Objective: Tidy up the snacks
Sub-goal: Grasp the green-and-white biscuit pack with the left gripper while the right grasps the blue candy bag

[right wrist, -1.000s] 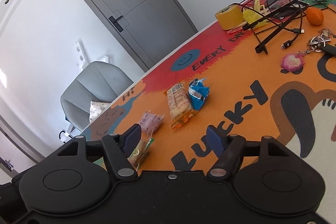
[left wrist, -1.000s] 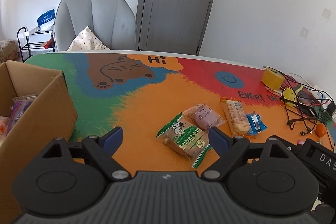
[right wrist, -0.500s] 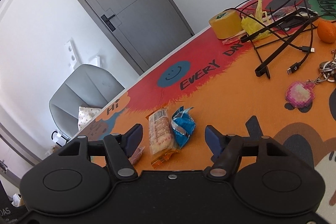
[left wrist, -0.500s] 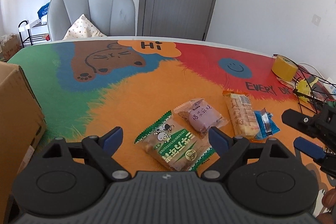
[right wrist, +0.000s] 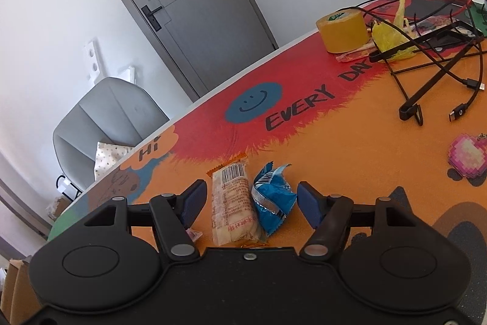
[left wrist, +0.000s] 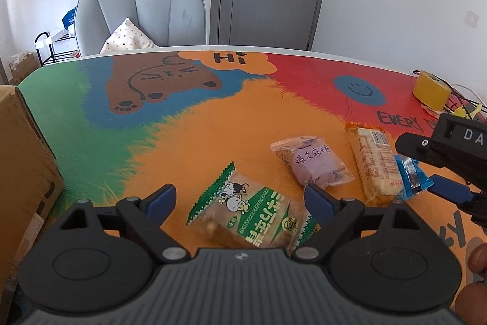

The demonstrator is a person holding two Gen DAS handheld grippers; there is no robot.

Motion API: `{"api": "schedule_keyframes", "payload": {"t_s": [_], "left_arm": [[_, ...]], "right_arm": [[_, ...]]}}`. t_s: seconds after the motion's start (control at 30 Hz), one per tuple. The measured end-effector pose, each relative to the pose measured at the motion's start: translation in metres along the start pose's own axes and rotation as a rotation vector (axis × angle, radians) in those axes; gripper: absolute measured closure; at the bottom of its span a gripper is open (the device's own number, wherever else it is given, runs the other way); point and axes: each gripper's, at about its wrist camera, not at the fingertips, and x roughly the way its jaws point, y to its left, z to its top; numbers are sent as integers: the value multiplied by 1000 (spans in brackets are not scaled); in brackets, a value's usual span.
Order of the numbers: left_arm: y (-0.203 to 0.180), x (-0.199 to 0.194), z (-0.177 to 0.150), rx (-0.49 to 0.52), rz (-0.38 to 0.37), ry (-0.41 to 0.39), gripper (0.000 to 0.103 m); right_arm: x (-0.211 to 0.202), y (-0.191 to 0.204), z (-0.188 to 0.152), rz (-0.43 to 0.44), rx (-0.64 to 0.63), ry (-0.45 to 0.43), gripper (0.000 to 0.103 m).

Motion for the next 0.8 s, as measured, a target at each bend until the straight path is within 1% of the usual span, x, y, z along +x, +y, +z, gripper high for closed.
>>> {"api": "schedule_keyframes", "payload": {"t_s": [0.07, 0.1, 0.13, 0.17, 0.2, 0.23, 0.27, 0.3, 0.33, 0.43, 0.47, 0.5, 0.53, 0.57, 0.8], "left_arm": [[5, 1, 0, -7, 5, -1, 12], [7, 1, 0, -14, 4, 1, 12], [11, 1, -1, -27, -1, 8, 15], [14, 1, -1, -40, -4, 15, 17], [16, 0, -1, -45, -5, 20, 25], [17, 0, -2, -41, -7, 24, 36], [17, -2, -3, -30, -1, 18, 41], [18, -3, -3, -27, -6, 18, 49], [20, -4, -3, -34, -17, 22, 57], [25, -9, -5, -47, -39, 23, 66], [27, -10, -6, -49, -46, 22, 67], [29, -12, -6, -49, -50, 17, 74], [30, -13, -7, -47, -53, 16, 90], [32, -14, -7, -44, -58, 26, 102], [46, -23, -13, -65, -85, 26, 103]], "right_arm": [[4, 0, -2, -10, -1, 10, 50], [6, -1, -3, -16, 2, 19, 66], [9, -3, -5, -14, 11, 38, 80], [9, -6, -6, -10, 23, 49, 83], [8, -7, -8, -5, 33, 48, 88], [6, -8, -9, -8, 34, 42, 89], [3, -8, -11, -12, 31, 30, 89], [0, -8, -13, -8, 33, 23, 91], [-3, -9, -15, -4, 40, 23, 96], [-12, -11, -22, 8, 60, 22, 99], [-16, -12, -24, 11, 65, 20, 99], [-19, -12, -27, 14, 68, 18, 100], [-22, -12, -30, 18, 71, 17, 101], [-25, -12, -32, 23, 77, 14, 101], [-48, -11, -49, 54, 99, -6, 102]]}}
